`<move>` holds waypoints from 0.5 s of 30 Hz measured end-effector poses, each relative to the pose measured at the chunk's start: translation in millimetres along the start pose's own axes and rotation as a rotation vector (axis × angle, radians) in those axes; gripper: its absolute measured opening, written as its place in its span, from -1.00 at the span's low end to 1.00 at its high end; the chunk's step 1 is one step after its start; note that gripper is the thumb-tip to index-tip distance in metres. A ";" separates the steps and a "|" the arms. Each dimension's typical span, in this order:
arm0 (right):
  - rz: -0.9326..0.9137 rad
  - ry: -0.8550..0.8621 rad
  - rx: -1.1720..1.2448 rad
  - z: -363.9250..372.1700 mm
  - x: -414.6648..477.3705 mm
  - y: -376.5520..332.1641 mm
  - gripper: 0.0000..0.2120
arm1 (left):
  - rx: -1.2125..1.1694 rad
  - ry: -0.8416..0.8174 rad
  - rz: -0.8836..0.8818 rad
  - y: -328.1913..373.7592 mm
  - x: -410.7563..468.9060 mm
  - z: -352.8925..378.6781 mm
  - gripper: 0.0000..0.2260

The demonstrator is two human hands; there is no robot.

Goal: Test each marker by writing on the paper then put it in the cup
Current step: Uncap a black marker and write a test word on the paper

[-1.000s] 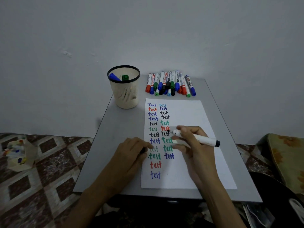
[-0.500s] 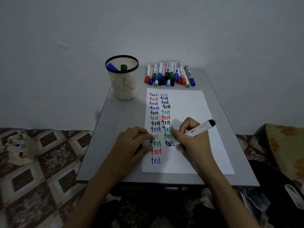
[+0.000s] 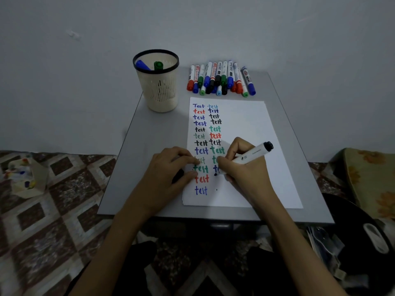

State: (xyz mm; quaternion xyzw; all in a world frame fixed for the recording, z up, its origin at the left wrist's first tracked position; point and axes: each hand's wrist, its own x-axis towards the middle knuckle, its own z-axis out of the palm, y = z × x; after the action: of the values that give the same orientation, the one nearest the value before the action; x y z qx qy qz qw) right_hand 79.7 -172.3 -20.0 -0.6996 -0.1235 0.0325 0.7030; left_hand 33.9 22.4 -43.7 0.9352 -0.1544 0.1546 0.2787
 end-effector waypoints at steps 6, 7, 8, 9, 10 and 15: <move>-0.042 0.036 -0.099 2.2 -0.9 0.7 -0.68 | -0.014 0.007 0.005 1.6 0.1 -0.5 -0.67; -0.046 0.045 -0.097 1.5 -0.6 1.4 -0.70 | -0.017 0.008 0.008 1.6 0.0 -0.7 -0.67; -0.042 0.046 -0.081 0.9 0.0 2.0 -0.71 | -0.018 0.008 0.009 1.3 -0.1 -0.6 -0.68; -0.026 0.045 -0.057 0.0 0.6 2.9 -0.72 | -0.019 0.009 0.009 1.0 -0.3 -0.5 -0.68; -0.009 0.044 -0.038 -0.7 0.8 2.8 -0.73 | -0.019 0.008 0.007 0.4 -0.4 -0.3 -0.68; -0.004 0.020 -0.061 0.6 -0.3 2.3 -0.71 | -0.011 0.015 0.013 -0.4 0.0 0.4 -0.68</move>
State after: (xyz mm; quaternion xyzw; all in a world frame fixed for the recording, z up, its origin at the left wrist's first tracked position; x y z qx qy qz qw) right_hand 79.5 -171.7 -22.3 -0.7206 -0.1189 0.0201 0.6828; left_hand 34.1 22.6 -44.2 0.9314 -0.1591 0.1625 0.2842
